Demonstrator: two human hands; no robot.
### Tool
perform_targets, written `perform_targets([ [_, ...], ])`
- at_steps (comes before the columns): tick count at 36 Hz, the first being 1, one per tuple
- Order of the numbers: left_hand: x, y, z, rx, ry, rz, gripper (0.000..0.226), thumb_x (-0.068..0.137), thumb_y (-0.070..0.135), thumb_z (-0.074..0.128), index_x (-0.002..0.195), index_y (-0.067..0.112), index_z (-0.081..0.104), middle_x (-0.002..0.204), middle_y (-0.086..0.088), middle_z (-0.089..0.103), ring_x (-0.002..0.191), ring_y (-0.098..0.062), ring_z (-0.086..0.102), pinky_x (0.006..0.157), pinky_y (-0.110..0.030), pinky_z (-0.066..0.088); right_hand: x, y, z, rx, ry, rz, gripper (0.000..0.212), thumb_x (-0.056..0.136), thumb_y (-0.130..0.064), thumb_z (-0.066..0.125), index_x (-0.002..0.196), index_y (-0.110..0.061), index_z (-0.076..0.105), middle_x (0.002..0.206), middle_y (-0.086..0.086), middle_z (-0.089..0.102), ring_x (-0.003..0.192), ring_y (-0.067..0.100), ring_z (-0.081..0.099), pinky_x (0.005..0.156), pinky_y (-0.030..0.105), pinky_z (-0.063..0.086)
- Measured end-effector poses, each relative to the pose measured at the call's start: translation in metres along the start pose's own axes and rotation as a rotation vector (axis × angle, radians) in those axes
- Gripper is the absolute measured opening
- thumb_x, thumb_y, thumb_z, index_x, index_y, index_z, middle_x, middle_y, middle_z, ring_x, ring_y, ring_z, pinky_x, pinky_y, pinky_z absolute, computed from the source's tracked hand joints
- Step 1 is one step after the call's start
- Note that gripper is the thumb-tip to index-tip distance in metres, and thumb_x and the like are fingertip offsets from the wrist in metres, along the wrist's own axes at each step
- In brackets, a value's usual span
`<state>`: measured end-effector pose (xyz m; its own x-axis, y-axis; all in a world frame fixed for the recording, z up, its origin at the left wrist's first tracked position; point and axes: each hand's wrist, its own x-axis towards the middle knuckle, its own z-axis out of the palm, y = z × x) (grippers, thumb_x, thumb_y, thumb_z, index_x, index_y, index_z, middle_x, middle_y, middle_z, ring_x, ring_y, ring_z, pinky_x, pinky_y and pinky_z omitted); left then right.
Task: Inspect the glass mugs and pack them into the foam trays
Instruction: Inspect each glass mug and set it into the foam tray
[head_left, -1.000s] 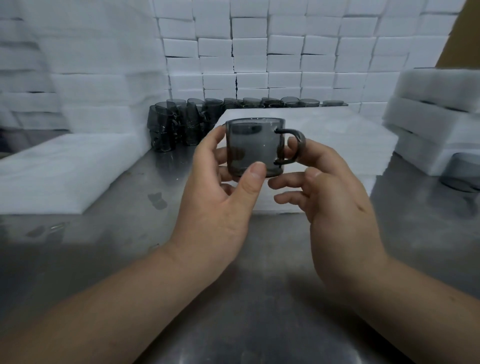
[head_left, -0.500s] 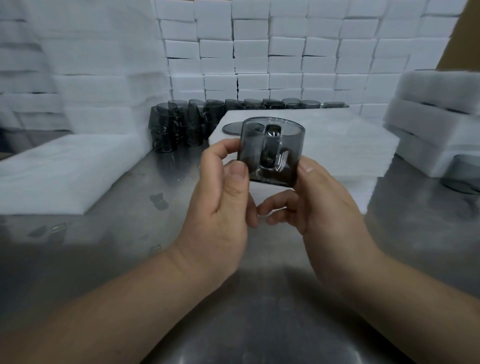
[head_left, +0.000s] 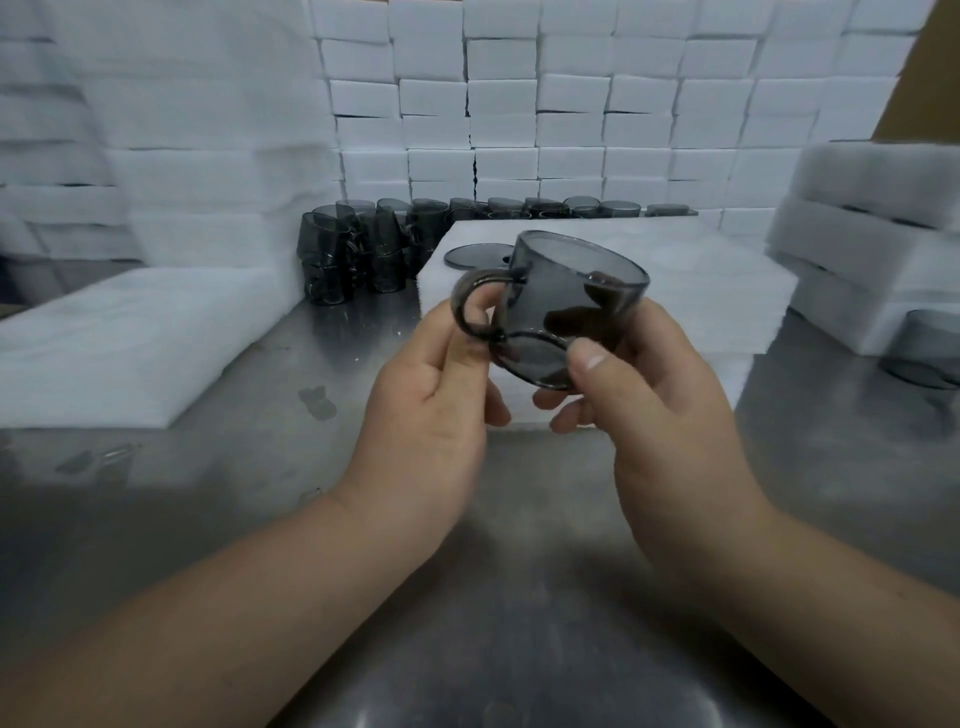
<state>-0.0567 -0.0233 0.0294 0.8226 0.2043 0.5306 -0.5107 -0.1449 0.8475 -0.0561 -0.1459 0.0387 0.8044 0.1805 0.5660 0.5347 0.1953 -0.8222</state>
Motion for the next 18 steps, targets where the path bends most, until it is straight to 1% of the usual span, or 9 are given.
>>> perform_targets([
  [3,0.001,0.0013,0.002,-0.021,0.05,-0.048,0.023,0.083,0.042,0.043,0.074,0.045,0.064,0.057,0.007,0.056,0.047,-0.003,0.046,0.052,-0.028,0.041,-0.0008,0.0013,0.0008,-0.054,0.026,-0.011,0.032,0.068,-0.025,0.059,0.098,-0.036,0.055,0.088,-0.016,0.065,0.07,0.002,0.058,0.061,0.017,0.047],
  [5,0.0019,0.0014,0.0028,-0.041,0.082,-0.082,0.024,0.081,0.037,0.043,0.072,0.04,0.065,0.057,0.005,0.059,0.045,-0.005,0.044,0.05,-0.029,0.04,-0.0011,0.0027,0.0019,-0.062,0.025,-0.02,0.037,0.066,-0.024,0.062,0.099,-0.037,0.054,0.09,-0.023,0.064,0.074,0.002,0.06,0.063,0.017,0.048],
  [7,0.0025,0.0009,0.0029,-0.056,0.107,-0.104,0.026,0.08,0.029,0.042,0.07,0.036,0.065,0.058,0.0,0.06,0.043,-0.006,0.043,0.05,-0.03,0.038,-0.0011,0.0026,0.0035,-0.106,0.009,-0.059,0.04,0.067,-0.022,0.064,0.101,-0.039,0.052,0.089,-0.03,0.062,0.073,0.002,0.061,0.063,0.018,0.049],
  [9,0.0029,0.0004,0.0026,-0.072,0.121,-0.093,0.035,0.087,0.019,0.041,0.066,0.035,0.064,0.056,0.004,0.06,0.042,-0.006,0.042,0.045,-0.026,0.037,-0.0006,0.0017,0.0046,-0.146,0.012,-0.098,0.042,0.067,-0.021,0.065,0.101,-0.041,0.051,0.087,-0.034,0.06,0.07,0.0,0.061,0.061,0.018,0.049],
  [11,0.003,0.0021,0.0024,-0.081,0.123,-0.087,0.045,0.094,0.012,0.037,0.063,0.033,0.062,0.053,0.007,0.058,0.04,-0.005,0.042,0.041,-0.022,0.035,0.0007,0.0009,0.0045,-0.181,0.033,-0.133,0.044,0.067,-0.02,0.067,0.101,-0.042,0.049,0.092,-0.036,0.058,0.073,0.001,0.061,0.06,0.018,0.048],
  [14,0.0037,0.0039,0.0018,-0.115,0.11,-0.103,0.047,0.095,0.011,0.036,0.061,0.032,0.061,0.053,0.006,0.057,0.04,-0.007,0.041,0.043,-0.025,0.034,0.0031,0.0002,0.0049,-0.242,0.064,-0.177,0.049,0.067,-0.02,0.07,0.103,-0.044,0.048,0.104,-0.037,0.052,0.084,0.003,0.062,0.062,0.014,0.045],
  [16,0.0041,0.0039,0.001,-0.126,0.095,-0.111,0.045,0.096,0.014,0.037,0.063,0.031,0.062,0.055,0.004,0.058,0.042,-0.009,0.04,0.047,-0.028,0.033,0.0037,0.0004,0.005,-0.279,0.073,-0.193,0.05,0.067,-0.021,0.072,0.102,-0.045,0.046,0.106,-0.038,0.05,0.086,0.0,0.061,0.062,0.011,0.044],
  [18,0.0036,0.0038,0.0003,-0.122,0.08,-0.113,0.044,0.097,0.016,0.037,0.064,0.032,0.062,0.056,0.005,0.058,0.043,-0.009,0.041,0.049,-0.03,0.033,0.0037,0.0011,0.0046,-0.299,0.078,-0.205,0.051,0.067,-0.022,0.074,0.102,-0.047,0.046,0.108,-0.038,0.049,0.089,0.0,0.061,0.063,0.011,0.044],
])
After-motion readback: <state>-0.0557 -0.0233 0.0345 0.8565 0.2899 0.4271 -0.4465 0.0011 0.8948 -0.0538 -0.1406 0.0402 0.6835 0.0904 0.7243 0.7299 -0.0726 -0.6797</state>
